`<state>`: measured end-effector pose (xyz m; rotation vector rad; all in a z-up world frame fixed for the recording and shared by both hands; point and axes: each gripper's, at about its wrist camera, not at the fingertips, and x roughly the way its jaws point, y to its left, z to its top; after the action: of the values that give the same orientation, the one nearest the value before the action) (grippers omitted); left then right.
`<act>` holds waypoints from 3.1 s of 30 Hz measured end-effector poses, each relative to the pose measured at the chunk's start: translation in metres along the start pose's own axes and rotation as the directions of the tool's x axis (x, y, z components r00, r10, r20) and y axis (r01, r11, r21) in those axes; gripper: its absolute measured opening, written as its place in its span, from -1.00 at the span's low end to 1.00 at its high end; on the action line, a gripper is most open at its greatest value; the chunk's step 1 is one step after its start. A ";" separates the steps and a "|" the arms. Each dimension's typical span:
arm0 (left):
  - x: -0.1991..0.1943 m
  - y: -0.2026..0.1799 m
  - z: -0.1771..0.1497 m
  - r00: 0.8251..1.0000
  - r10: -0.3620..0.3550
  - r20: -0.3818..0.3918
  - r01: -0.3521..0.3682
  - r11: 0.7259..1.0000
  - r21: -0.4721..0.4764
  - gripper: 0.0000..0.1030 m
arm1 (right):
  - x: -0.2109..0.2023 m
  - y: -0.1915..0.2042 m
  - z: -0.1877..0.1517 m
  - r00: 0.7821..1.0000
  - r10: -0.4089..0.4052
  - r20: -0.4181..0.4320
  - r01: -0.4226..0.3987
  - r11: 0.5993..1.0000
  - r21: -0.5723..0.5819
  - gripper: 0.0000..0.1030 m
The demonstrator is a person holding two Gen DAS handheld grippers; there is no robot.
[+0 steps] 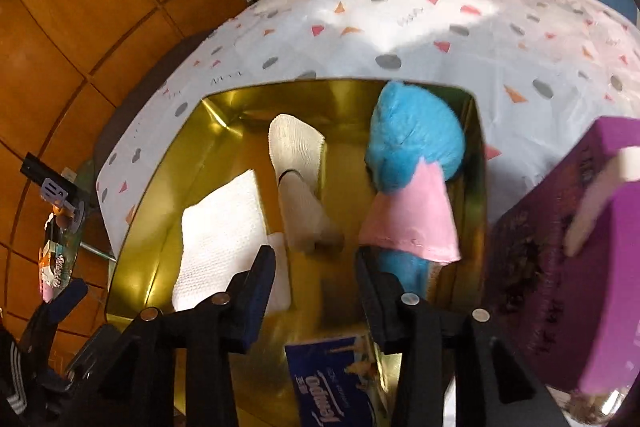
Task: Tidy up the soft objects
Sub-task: 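Lower the beige sock into the gold tray and open the right gripper, then reach the left gripper to the white knit glove with blue band, then grasp the white knit glove with the left gripper and lift it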
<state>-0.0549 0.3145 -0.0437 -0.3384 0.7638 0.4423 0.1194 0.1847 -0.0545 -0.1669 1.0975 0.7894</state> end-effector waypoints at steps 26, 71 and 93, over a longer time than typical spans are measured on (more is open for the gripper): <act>-0.028 -0.056 0.001 0.997 -0.062 0.056 0.053 0.988 0.143 0.95 | -0.165 -0.027 -0.058 0.883 -0.201 0.424 0.239 0.970 -0.038 -0.17; -0.030 -0.449 0.001 0.852 -0.404 -0.334 0.520 0.567 0.639 0.26 | -0.269 -0.388 -0.221 0.787 -0.579 0.212 0.086 0.444 0.892 -0.15; 0.107 -0.553 -0.048 0.881 0.005 -0.473 0.370 0.614 0.697 0.06 | -0.271 -0.392 -0.226 0.805 -0.514 0.295 -0.033 0.459 0.888 -0.14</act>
<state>0.2615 -0.1522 -0.0801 0.3286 1.2716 -0.2169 0.1472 -0.3415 -0.0310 0.7335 0.7716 -0.1094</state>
